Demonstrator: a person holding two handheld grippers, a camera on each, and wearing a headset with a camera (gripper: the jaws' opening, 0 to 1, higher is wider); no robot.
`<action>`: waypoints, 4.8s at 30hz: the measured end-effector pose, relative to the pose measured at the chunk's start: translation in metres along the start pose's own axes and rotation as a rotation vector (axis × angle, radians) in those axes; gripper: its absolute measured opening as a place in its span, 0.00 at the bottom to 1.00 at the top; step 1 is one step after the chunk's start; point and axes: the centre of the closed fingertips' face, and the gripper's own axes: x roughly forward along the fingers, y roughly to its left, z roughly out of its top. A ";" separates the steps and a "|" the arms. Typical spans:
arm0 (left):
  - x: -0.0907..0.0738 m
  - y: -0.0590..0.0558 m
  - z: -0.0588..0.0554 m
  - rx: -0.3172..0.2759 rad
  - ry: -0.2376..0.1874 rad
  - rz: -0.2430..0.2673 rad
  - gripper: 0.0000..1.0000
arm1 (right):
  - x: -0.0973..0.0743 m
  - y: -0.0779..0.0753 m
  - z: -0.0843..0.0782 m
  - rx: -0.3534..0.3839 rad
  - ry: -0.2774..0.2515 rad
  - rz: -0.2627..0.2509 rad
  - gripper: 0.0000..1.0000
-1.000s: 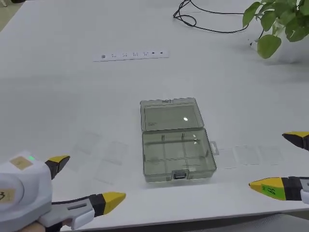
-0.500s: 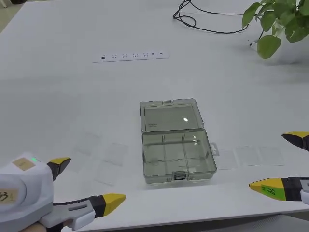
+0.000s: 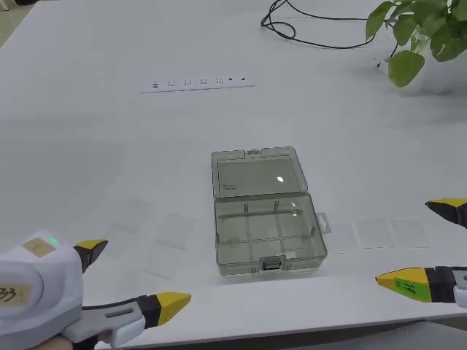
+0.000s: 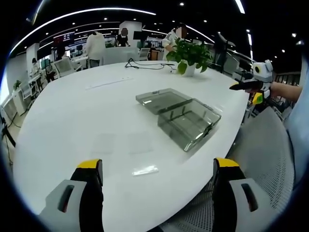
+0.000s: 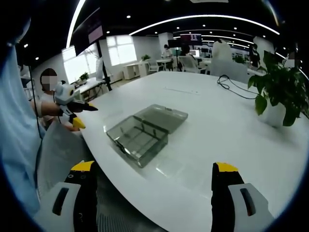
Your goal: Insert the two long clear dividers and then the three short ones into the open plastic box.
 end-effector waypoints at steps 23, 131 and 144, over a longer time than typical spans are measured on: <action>0.022 0.009 0.000 -0.029 0.127 0.006 0.80 | 0.000 0.000 -0.006 0.028 -0.012 -0.001 0.99; 0.069 0.030 -0.030 -0.047 0.378 0.156 0.30 | 0.003 -0.001 -0.018 0.094 -0.041 -0.002 0.98; 0.067 0.031 -0.023 -0.054 0.343 0.148 0.30 | 0.007 -0.002 -0.017 0.094 -0.039 0.008 0.98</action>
